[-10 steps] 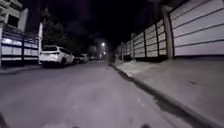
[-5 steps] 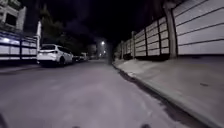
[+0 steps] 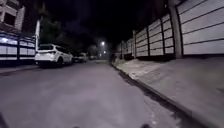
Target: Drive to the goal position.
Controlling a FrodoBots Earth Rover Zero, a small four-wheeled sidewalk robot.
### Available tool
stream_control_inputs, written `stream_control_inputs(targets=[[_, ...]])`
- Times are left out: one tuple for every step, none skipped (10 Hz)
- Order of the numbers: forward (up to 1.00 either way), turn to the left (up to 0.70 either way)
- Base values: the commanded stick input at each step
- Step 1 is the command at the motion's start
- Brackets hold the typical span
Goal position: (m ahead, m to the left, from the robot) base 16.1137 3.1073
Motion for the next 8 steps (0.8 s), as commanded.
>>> stream_control_inputs(targets=[[0.0, 0.0], [0.0, 0.0], [0.0, 0.0], [0.0, 0.0], [0.5, 0.0], [0.5, 0.0], [0.5, 0.0], [0.5, 0.0]])
